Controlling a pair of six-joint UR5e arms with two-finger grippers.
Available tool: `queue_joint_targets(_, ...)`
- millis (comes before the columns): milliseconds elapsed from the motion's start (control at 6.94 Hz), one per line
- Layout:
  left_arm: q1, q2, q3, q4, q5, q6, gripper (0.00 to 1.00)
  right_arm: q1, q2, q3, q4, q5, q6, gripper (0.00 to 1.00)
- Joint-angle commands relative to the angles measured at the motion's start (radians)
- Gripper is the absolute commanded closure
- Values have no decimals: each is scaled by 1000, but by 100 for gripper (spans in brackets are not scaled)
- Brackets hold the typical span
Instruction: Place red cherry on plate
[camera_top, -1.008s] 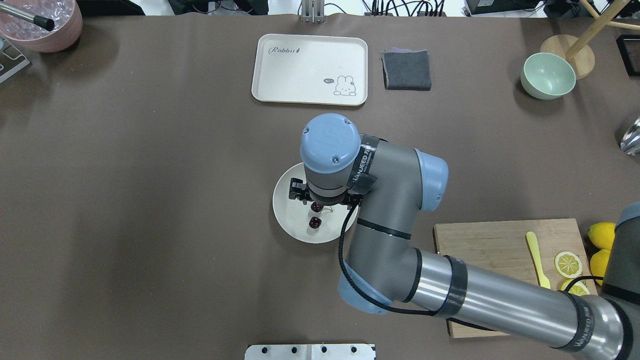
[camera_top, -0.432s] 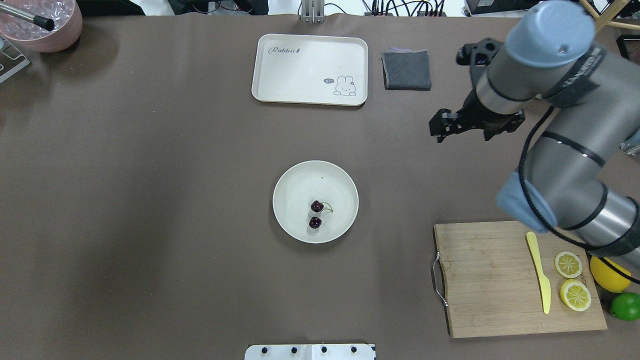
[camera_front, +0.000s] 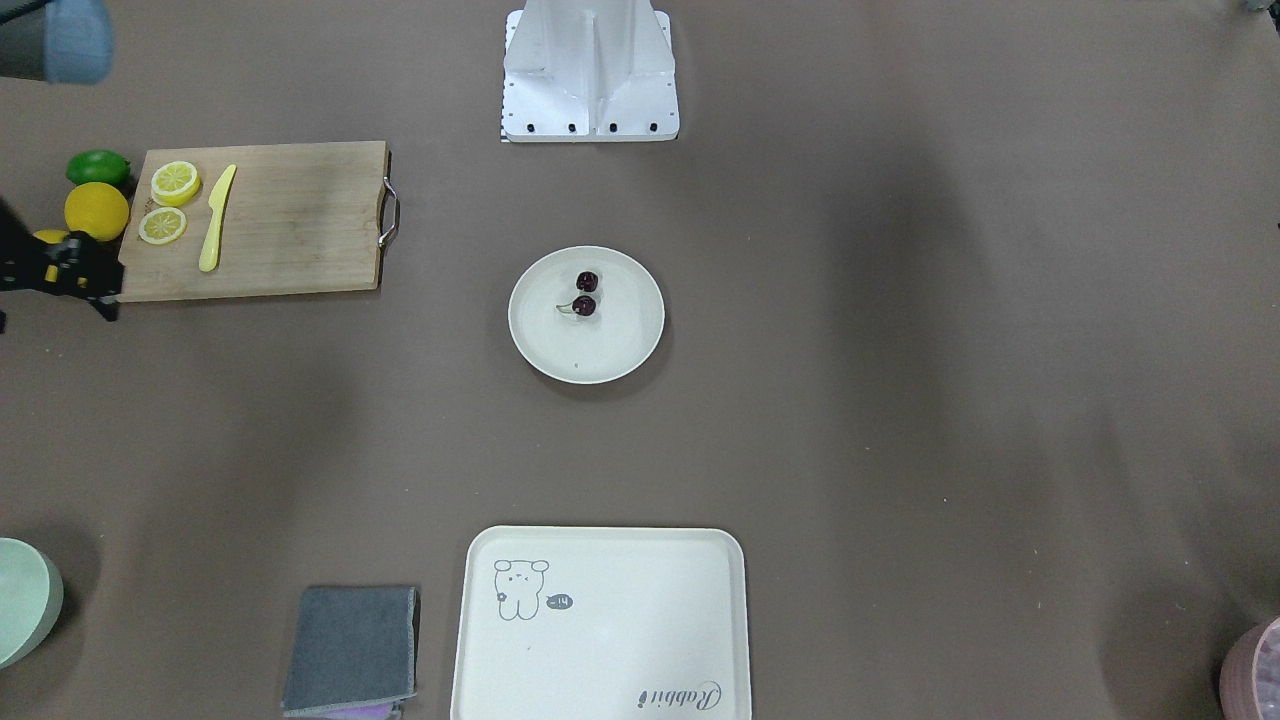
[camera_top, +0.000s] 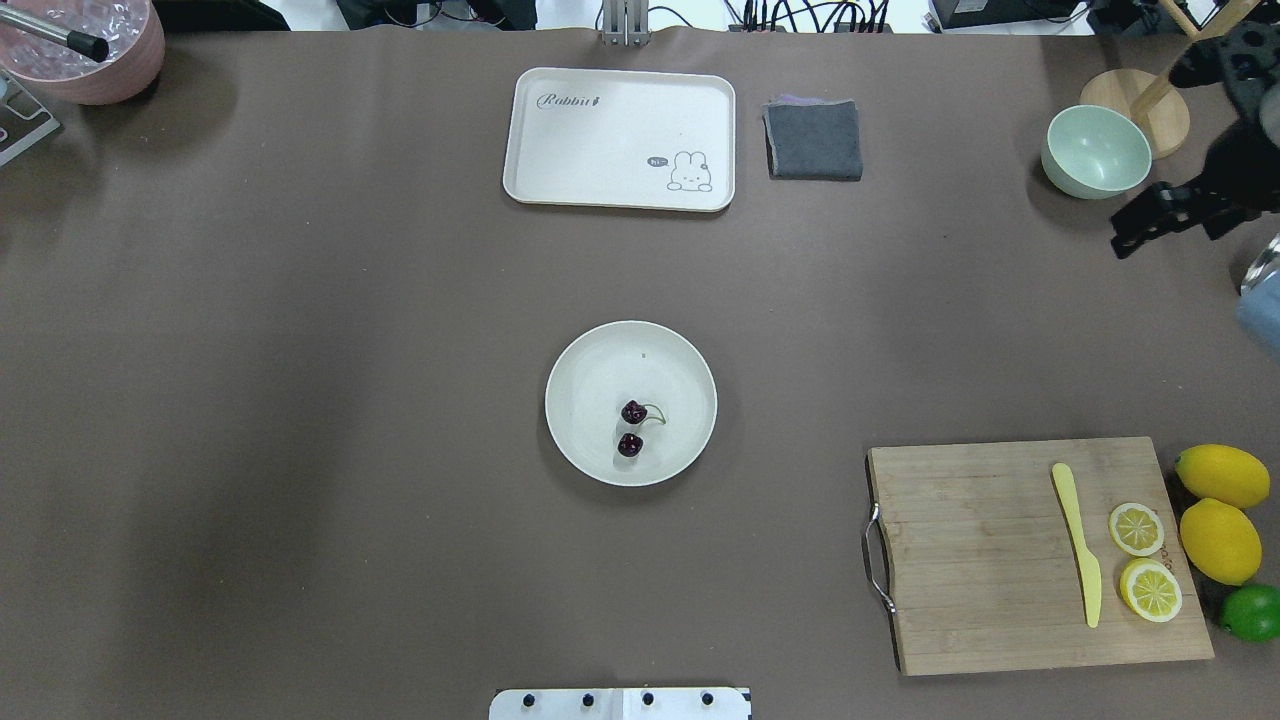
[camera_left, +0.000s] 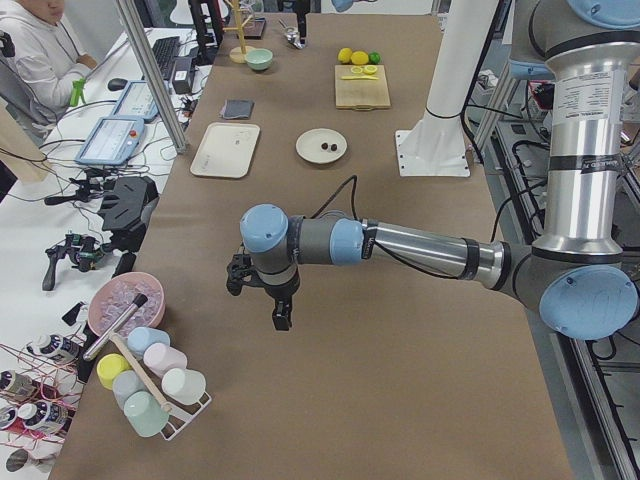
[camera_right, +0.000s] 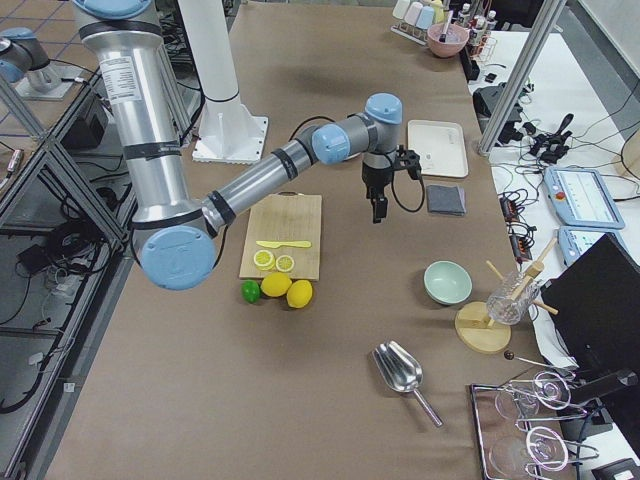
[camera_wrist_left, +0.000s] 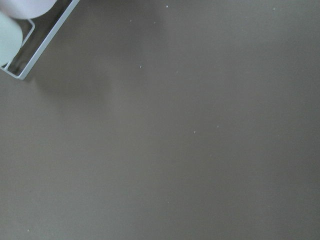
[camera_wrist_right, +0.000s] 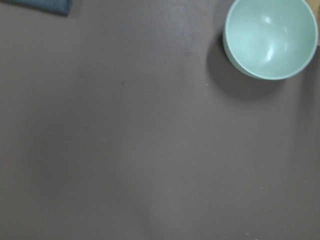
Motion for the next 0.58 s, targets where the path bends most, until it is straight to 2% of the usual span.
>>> queue_joint_targets(0,3,-2,12,-3,-1,3,2,185,-226,-32,2,76,-345,0)
queue_joint_targets(144,3,-7,16,-4,-1,3,2,262,-277,-82,1,74,-456,0)
queue_joint_targets(432,3,-9,15,-7,-1,3,2,374,-286,-194,2,74,-475,0)
